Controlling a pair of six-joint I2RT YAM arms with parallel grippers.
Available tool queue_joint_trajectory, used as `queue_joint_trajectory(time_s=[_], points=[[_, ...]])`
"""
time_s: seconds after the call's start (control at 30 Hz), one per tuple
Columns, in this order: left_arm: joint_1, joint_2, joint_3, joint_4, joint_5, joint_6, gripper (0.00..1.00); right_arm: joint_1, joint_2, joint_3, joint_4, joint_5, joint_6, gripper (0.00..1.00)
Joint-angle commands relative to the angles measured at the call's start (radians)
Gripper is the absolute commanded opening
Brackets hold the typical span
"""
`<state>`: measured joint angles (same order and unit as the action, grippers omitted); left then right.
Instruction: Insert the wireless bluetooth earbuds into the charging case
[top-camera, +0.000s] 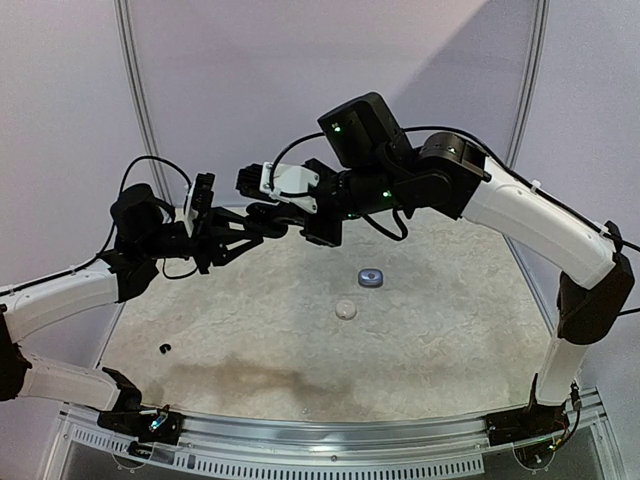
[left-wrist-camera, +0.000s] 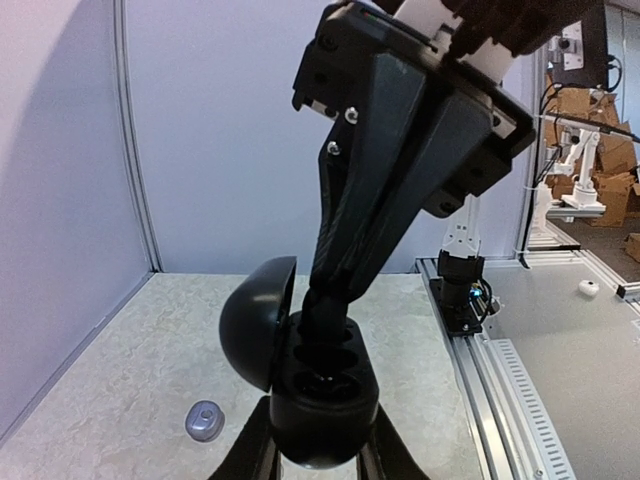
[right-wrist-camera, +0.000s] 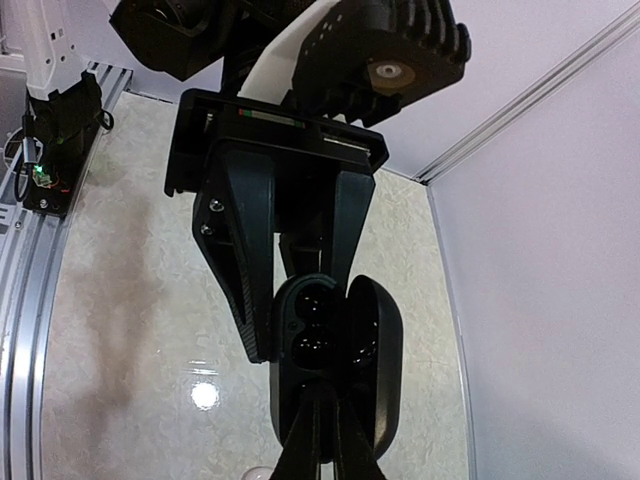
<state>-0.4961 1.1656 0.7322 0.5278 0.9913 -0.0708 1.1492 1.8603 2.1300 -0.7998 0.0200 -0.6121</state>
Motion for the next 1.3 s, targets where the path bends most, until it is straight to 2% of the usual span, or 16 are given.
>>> queue_joint_trajectory(time_s=[0.0,0.57,0.87,1.27], points=[[-0.007,-0.012,0.027,0.034,0.060,0.020,0.00,-0.021,-0.034,-0.022,-0.002,0.031,0.020,0.00],[-0.007,-0.001,0.040,0.028,0.060,0.007,0.00,-0.022,-0.082,-0.032,0.045,-0.009,0.052,0.00],[-0.008,0.009,0.050,0.025,0.057,-0.007,0.00,-0.021,-0.076,-0.052,0.062,-0.087,0.052,0.00],[-0.007,0.014,0.047,0.062,0.050,-0.012,0.00,-0.023,-0.030,-0.064,0.034,-0.027,0.030,0.00]])
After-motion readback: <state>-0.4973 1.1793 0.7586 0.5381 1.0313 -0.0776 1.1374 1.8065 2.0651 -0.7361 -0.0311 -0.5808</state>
